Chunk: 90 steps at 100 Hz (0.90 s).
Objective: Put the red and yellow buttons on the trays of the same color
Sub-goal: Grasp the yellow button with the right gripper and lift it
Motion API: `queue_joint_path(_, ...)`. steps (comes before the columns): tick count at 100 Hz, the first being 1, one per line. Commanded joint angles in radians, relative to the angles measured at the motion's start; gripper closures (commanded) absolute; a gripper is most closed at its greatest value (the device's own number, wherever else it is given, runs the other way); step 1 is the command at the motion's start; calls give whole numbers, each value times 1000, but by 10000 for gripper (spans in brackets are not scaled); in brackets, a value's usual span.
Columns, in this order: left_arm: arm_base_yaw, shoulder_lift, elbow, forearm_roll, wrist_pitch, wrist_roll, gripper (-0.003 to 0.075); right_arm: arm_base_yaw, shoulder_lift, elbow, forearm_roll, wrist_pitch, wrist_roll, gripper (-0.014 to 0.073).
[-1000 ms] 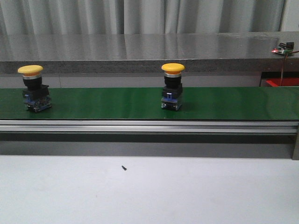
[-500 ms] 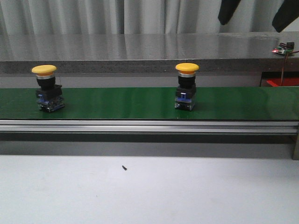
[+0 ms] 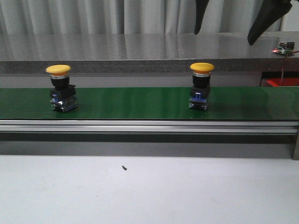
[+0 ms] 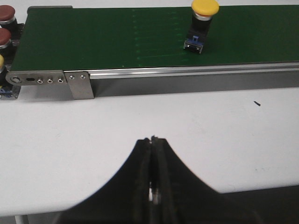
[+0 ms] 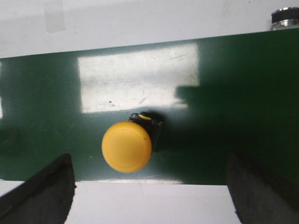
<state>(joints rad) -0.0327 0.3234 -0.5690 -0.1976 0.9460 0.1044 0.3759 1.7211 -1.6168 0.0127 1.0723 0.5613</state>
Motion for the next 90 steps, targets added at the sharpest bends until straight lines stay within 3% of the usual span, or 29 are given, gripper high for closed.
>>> queue_joint_path(1, -6, 11, -25, -12, -60, 0, 740, 0, -5, -57, -7, 11, 1, -53)
queue_joint_path(64, -6, 11, -25, -12, -60, 0, 740, -6, 185, -77, -4, 60, 1, -36)
queue_joint_path(74, -6, 11, -25, -12, -60, 0, 740, -6, 196, -77, -4, 69, 1, 63)
queue_joint_path(90, -6, 11, -25, -12, -60, 0, 740, -7, 196, -77, -4, 70, 1, 293)
